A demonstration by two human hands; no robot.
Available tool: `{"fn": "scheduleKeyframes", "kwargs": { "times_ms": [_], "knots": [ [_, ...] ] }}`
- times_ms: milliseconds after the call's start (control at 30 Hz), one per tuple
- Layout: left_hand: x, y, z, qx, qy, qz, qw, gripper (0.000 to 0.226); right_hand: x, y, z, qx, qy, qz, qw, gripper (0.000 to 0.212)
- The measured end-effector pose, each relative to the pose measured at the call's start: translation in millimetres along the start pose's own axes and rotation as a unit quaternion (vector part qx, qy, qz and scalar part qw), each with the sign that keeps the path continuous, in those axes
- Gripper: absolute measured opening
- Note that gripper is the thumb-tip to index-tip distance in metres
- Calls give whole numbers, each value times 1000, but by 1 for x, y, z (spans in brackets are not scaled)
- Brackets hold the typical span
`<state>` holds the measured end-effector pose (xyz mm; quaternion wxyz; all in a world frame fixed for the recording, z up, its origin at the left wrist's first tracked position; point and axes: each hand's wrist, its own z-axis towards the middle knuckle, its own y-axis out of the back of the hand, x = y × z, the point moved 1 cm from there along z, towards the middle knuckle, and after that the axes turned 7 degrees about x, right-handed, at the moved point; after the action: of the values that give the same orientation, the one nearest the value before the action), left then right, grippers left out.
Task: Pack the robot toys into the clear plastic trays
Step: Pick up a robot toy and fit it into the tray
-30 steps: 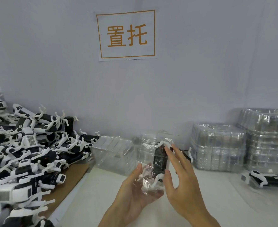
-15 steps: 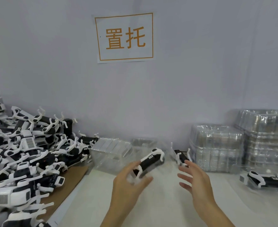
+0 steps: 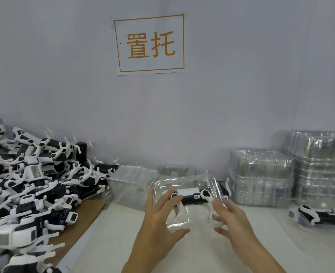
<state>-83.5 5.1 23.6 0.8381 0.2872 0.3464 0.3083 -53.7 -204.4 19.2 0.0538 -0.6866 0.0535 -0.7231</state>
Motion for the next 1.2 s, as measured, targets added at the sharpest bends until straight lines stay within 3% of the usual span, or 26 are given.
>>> {"fn": "scheduleKeyframes", "kwargs": {
  "times_ms": [100, 200, 267, 467, 533, 800, 867, 1000, 1067, 1200],
  "knots": [
    [1, -2, -1, 8, 6, 2, 1000, 75, 1, -1, -2, -4, 14, -3, 1000, 10],
    [1, -3, -1, 9, 38, -26, 999, 72, 0, -2, -1, -18, 18, -19, 999, 22],
    [0, -3, -1, 9, 60, -43, 997, 71, 1, -3, -1, -29, 21, -36, 999, 15],
    [-1, -5, -3, 31, 93, -98, 990, 71, -8, -2, 2, -35, 25, -117, 992, 25],
    [0, -8, -4, 46, 112, -127, 984, 75, -10, -1, 4, -42, 24, -149, 988, 35],
    [9, -16, -1, 66, 240, -196, 948, 109, -8, 2, -1, -81, -20, -260, 962, 43],
    [9, -14, 0, 57, 288, -214, 932, 100, -7, 2, -1, -114, -16, -306, 945, 43],
    [10, -8, 1, 6, 390, -250, 886, 49, -2, -1, -5, -143, 26, -386, 911, 39],
    [14, -10, 1, -10, 422, -280, 862, 36, -1, -10, -8, -133, 90, -424, 891, 35],
    [11, -14, 0, 9, 401, -313, 861, 17, 0, -34, -22, -38, 257, -457, 851, 32]
  ]
}}
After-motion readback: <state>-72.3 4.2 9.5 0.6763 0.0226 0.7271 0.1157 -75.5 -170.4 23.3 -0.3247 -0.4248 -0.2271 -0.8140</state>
